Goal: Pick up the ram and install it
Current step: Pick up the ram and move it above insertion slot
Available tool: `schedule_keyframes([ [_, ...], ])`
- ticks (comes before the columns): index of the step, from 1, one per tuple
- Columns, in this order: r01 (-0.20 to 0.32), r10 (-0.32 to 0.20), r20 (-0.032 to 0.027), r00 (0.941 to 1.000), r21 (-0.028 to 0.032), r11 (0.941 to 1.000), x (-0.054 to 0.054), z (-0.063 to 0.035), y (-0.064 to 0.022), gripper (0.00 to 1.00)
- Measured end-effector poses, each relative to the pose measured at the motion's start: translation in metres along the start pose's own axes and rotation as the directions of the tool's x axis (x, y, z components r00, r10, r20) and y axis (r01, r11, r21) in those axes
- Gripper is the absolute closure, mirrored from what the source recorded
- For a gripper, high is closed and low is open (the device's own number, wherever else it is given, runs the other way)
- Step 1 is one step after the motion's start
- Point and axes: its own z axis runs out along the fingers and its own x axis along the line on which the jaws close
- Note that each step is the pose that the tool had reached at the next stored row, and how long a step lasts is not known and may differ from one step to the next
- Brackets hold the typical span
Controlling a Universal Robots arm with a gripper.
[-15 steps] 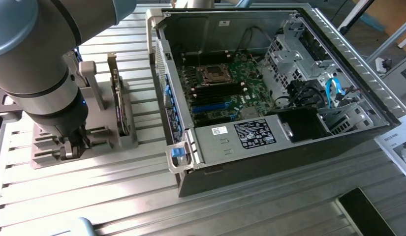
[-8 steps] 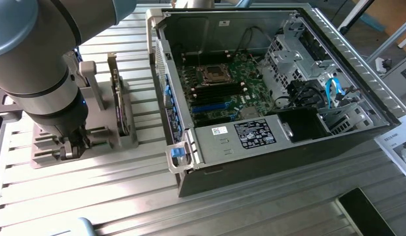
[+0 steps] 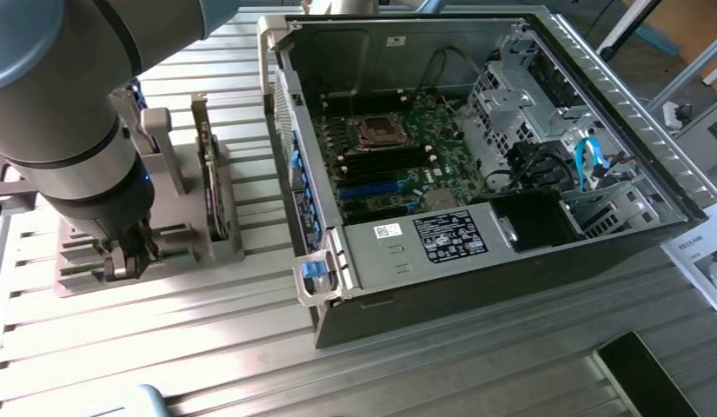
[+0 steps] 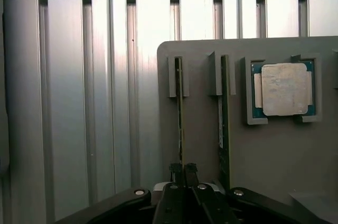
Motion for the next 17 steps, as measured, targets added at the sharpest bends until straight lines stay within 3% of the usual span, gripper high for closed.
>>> schedule_keyframes([
  [17, 0.0, 0.0, 0.0, 1.0, 0.0, 1.0, 0.0, -0.0291, 0.0002, 0.88],
])
